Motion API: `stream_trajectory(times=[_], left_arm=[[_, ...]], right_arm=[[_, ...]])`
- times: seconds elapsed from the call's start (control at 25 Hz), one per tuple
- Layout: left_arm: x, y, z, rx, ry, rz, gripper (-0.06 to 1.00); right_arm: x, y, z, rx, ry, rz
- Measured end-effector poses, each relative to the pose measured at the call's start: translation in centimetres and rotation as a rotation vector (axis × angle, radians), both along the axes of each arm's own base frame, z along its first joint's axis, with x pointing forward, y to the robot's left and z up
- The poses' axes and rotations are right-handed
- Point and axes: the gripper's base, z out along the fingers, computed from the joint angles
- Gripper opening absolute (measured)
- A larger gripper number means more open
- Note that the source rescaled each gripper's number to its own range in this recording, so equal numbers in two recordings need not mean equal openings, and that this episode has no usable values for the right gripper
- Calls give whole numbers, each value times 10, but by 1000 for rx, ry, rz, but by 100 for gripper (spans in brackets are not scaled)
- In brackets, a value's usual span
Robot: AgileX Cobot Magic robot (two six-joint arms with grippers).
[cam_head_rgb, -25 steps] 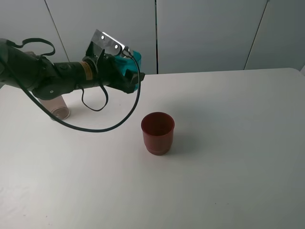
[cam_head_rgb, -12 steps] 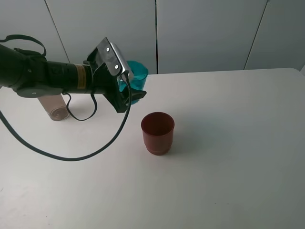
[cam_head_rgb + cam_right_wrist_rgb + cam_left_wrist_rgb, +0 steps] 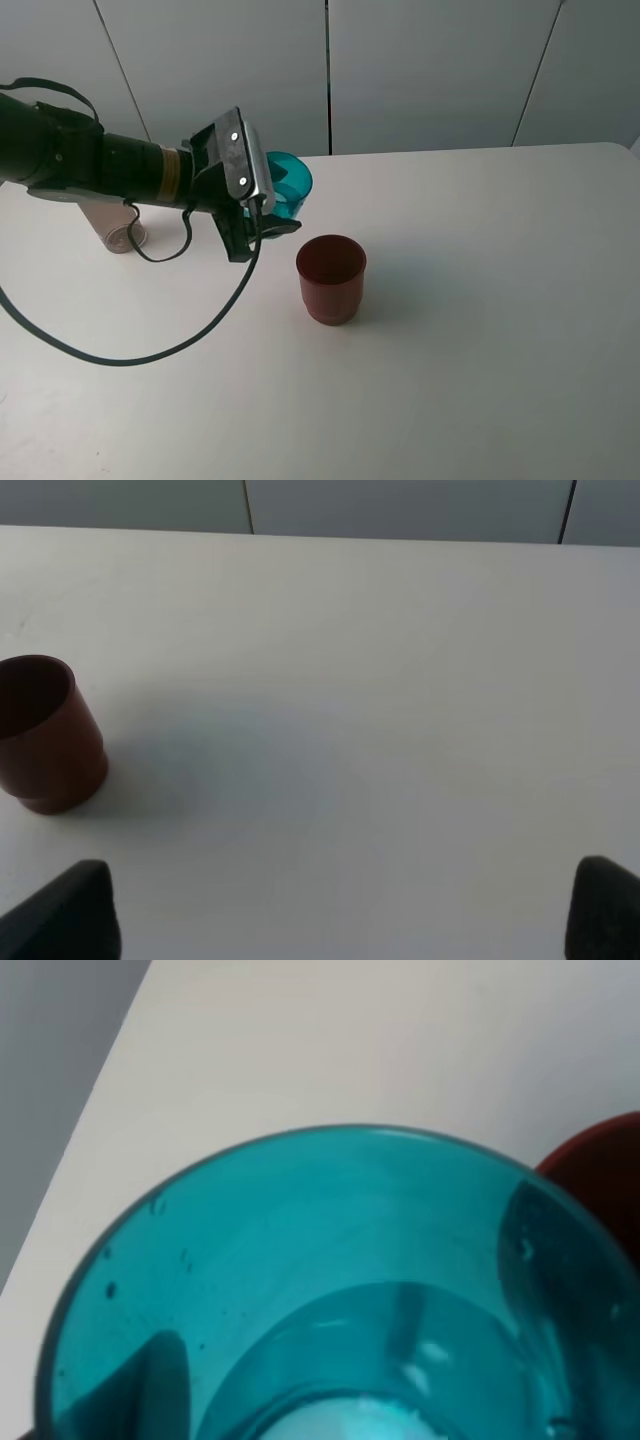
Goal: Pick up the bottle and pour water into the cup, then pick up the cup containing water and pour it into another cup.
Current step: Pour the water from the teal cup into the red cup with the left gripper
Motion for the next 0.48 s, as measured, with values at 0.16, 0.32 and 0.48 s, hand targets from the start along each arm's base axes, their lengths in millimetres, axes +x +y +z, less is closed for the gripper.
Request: stream_trajectory(times=[0.16,0.32,0.48], left_arm=[[-4,-5,-4,85,-45,-44,34],[-5,-6,-8,177,-82,-57,33],[-8,-10,-9,209,-90,-61,33]], right_arm=[[0,0,0,0,0,0],[0,0,0,0,0,0],[0,0,0,0,0,0]])
